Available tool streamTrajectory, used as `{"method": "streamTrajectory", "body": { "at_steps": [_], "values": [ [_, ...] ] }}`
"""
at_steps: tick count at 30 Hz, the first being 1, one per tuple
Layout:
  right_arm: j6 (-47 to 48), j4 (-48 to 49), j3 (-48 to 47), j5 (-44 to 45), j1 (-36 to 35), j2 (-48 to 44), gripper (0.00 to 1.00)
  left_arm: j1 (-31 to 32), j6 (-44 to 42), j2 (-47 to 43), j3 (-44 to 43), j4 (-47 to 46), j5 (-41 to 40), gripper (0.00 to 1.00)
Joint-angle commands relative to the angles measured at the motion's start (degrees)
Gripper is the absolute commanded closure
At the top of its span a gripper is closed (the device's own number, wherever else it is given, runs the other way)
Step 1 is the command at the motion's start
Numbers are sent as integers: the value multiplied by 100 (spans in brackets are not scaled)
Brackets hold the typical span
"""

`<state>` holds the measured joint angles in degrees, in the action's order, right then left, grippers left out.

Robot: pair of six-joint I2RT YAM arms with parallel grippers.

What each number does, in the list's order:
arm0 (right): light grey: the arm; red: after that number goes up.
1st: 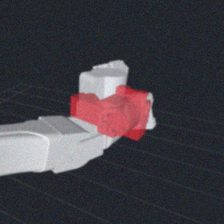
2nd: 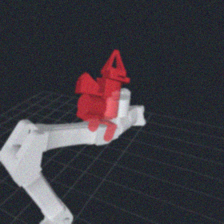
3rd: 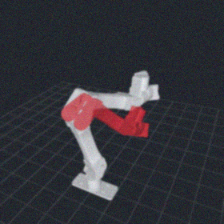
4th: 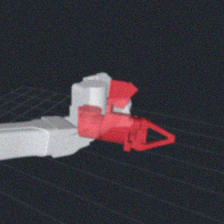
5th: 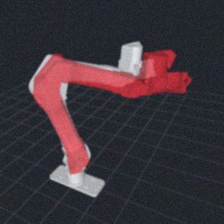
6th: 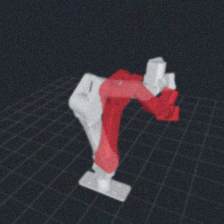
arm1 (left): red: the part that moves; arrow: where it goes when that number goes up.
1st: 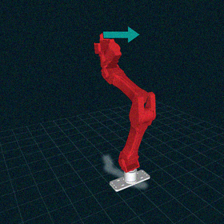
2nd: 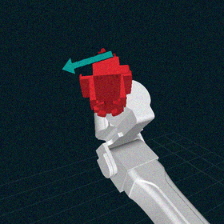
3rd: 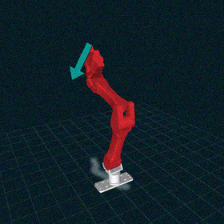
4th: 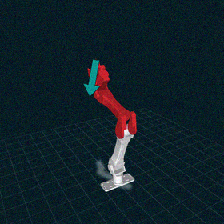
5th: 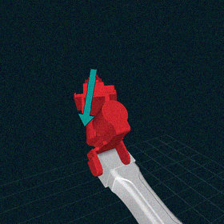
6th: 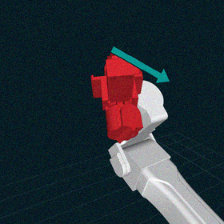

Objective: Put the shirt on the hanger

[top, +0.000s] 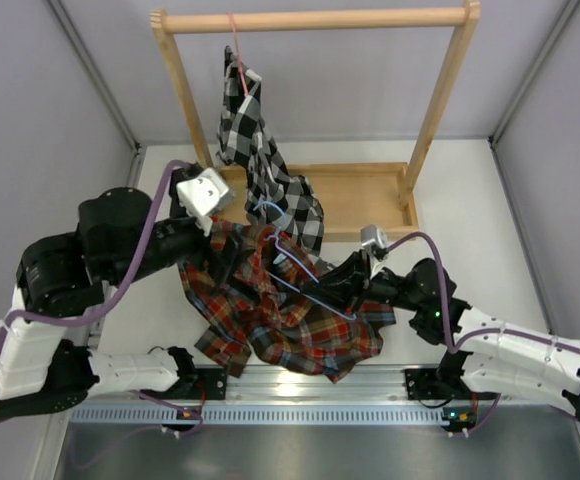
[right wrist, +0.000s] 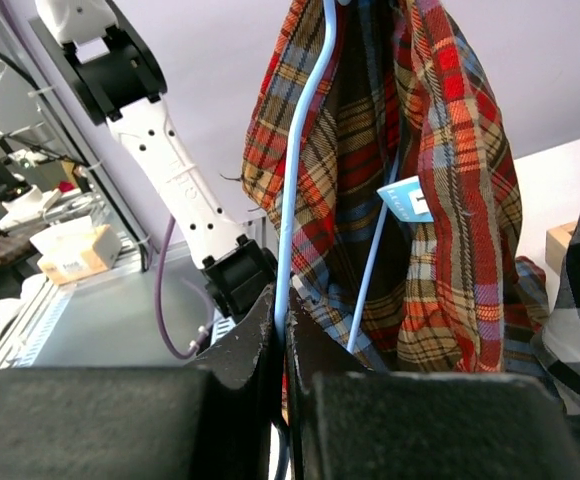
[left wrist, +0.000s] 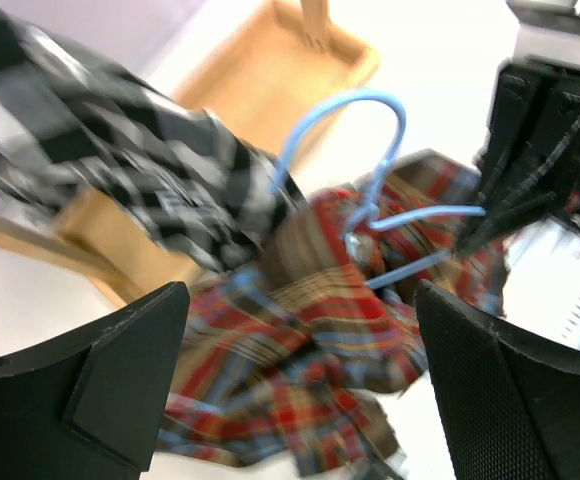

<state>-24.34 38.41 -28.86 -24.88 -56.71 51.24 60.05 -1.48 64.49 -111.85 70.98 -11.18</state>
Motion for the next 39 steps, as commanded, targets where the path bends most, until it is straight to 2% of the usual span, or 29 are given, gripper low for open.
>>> {"method": "streamTrajectory", "body": {
  "at_steps": [1, 4, 6, 10, 14, 20, 23, 24, 26, 36, 37, 38, 39],
  "values": [
    [-71, 1221, 38, -16, -130, -272, 100, -2, -992, -514, 547, -1152, -393, 2],
    [-150, 1221, 135, -52, -139, -395, 100, -2, -1407, -928, 1251, -1797, -368, 2],
    [-194, 1177, 188, -87, -130, -562, 100, -2, -1820, -1034, 1420, -2052, -140, 2],
    [-212, 800, 223, -376, -130, -852, 100, -2, -2925, -1157, 1719, -2202, 940, 5],
    [-247, 703, 363, -561, -130, -1150, 100, -2, -3498, -1369, 2184, -2834, 1704, 7],
    [-115, 264, 364, -693, -130, -1512, 100, -2, -3333, -1044, 2018, -2713, 2444, 11],
    [-10, -17, 259, -824, -130, -1617, 100, -2, -3202, -930, 2088, -2625, 2586, 21],
    [8, -70, 241, -860, -139, -1635, 100, -2, -3184, -912, 2106, -2590, 2603, 30],
    [87, -228, 197, -939, -139, -1731, 100, -2, -3114, -833, 2097, -2441, 2665, 36],
    [175, -378, 91, -1229, -139, -1855, 100, -2, -2885, -411, 1746, -1641, 2973, 44],
    [201, -422, 56, -1247, -130, -1864, 100, -2, -2867, -332, 1737, -1492, 2964, 49],
    [254, -518, 30, -1247, -139, -1898, 100, -2, -2858, -332, 1754, -1473, 2929, 60],
    [263, -563, 4, -1247, -139, -1907, 100, -2, -2858, -349, 1824, -1482, 2911, 65]
  ]
}}
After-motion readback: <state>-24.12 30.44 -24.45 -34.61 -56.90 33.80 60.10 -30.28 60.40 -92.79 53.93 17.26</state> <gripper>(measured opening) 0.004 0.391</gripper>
